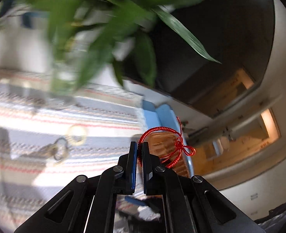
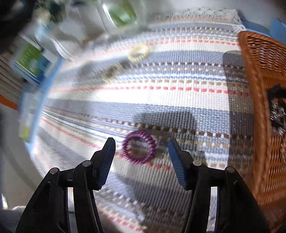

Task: Organize jewelry

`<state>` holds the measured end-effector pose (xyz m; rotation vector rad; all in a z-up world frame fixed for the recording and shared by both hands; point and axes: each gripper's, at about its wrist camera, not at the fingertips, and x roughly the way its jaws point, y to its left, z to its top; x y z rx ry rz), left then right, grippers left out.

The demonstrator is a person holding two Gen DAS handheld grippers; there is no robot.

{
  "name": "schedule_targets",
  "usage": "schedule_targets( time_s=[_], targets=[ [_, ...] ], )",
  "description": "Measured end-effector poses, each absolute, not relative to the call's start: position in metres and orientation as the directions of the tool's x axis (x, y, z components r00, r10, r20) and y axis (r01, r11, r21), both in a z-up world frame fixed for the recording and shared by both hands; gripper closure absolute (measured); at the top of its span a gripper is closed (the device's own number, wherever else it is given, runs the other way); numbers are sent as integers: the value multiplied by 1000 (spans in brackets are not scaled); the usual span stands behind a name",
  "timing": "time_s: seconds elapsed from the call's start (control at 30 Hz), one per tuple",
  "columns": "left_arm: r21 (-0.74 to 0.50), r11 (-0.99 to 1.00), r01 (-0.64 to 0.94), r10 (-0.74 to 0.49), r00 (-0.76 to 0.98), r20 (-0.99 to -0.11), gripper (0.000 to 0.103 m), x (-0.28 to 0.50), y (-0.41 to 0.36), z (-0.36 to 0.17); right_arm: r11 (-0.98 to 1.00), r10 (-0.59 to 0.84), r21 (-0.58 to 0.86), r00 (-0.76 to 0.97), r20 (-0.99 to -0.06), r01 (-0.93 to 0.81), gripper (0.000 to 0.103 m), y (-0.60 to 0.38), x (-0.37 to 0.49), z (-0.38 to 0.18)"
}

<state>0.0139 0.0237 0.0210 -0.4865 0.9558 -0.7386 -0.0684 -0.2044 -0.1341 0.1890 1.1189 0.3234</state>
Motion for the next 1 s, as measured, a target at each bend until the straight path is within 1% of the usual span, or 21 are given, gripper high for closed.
schedule_targets(
  time_s=[0.07, 0.1, 0.17, 0.2, 0.27, 0.33, 0.5, 0.67, 0.83, 0.9, 1.0],
  targets=[
    [-676, 673, 300, -734, 381, -562, 99, 5, 49, 13, 947, 319, 279, 368, -873, -159, 54, -199, -65, -148],
    [-680, 679, 277, -727, 385, -568, 99, 2, 60, 8, 954, 293, 250, 357, -887, -162, 56, -193, -63, -154],
    [-686, 691, 227, -710, 392, -585, 99, -5, 79, -4, 974, 205, 154, 353, -913, -167, 68, -183, -63, -163],
    [-692, 692, 203, -705, 392, -590, 99, -8, 86, -10, 980, 158, 97, 379, -912, -175, 72, -178, -64, -161],
    [-703, 692, 164, -700, 391, -597, 99, -12, 99, -21, 985, 68, 1, 384, -921, -173, 88, -169, -64, -163],
    [-698, 700, 152, -690, 395, -606, 99, -16, 104, -25, 985, 39, -28, 386, -922, -168, 92, -165, -65, -162],
    [-684, 706, 183, -691, 388, -610, 99, -25, 106, -23, 991, 116, 82, 380, -918, -103, 93, -178, -66, -152],
    [-679, 695, 238, -712, 355, -605, 99, -14, 80, -20, 993, 114, 97, 455, -883, -60, 93, -198, -74, -118],
    [-659, 675, 330, -737, 303, -604, 99, -3, 33, -11, 993, 90, 119, 532, -842, 21, 93, -221, -87, -83],
    [-643, 667, 376, -743, 275, -610, 99, 3, 5, -7, 989, 73, 131, 558, -826, 65, 93, -235, -93, -71],
    [-645, 622, 444, -774, 220, -594, 99, 10, -38, -3, 981, 40, 144, 586, -809, 132, 93, -259, -100, -55]
  ],
)
